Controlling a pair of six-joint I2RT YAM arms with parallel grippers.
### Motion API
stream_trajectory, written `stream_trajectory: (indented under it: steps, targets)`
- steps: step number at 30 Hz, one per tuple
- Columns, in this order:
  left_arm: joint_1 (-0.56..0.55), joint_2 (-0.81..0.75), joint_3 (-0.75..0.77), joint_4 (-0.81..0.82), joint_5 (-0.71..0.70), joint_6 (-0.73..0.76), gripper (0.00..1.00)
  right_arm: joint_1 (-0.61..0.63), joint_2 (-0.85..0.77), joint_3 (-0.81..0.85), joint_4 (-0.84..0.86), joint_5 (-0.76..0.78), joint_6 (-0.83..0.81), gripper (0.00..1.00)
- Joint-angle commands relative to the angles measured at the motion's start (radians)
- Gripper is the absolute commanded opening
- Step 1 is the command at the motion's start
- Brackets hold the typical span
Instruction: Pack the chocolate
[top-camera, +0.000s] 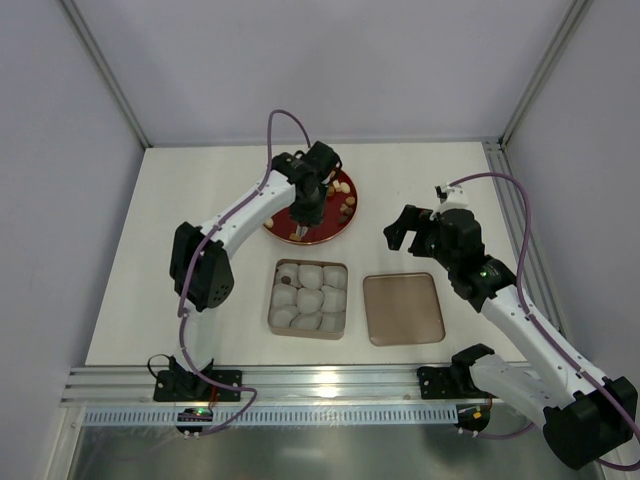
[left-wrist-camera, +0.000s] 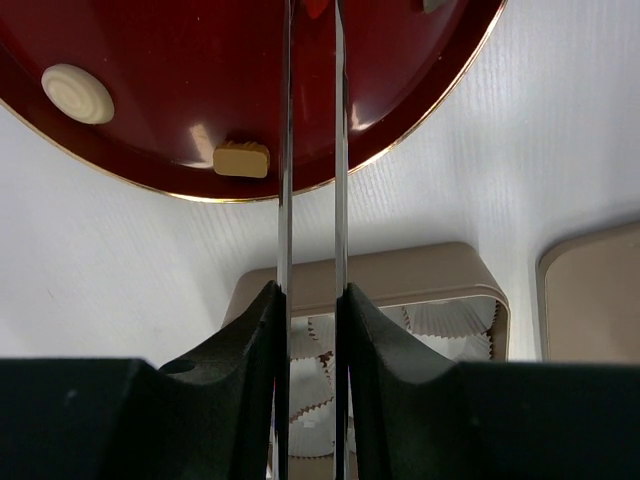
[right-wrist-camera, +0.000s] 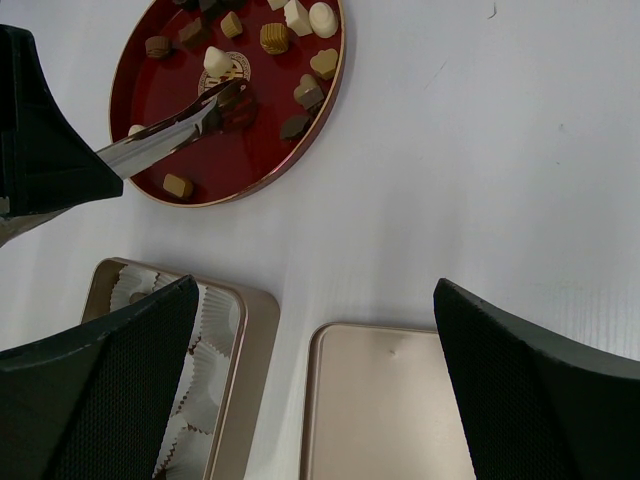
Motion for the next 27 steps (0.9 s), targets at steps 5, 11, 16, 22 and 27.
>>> stream_trajectory:
  steps: [5, 11, 16, 22, 27]
  targets:
    - [0.01, -0.031, 0.079, -0.025, -0.004, 0.025, 0.28, -0.002, -0.005, 0.036, 0.031, 0.016, -0.008, 1.0]
    - [0.01, -0.05, 0.087, -0.039, -0.005, 0.026, 0.27, -0.002, 0.003, 0.032, 0.036, 0.014, -0.005, 1.0]
    - [0.01, -0.08, 0.085, -0.052, 0.004, 0.023, 0.27, -0.002, 0.011, 0.032, 0.042, 0.013, -0.004, 1.0]
    - [0.01, -0.148, 0.053, -0.065, 0.032, 0.011, 0.27, -0.002, 0.026, 0.026, 0.06, 0.01, 0.003, 1.0]
    - [0.01, -0.214, -0.014, -0.068, 0.048, 0.001, 0.27, -0.002, 0.04, 0.027, 0.074, 0.007, 0.004, 1.0]
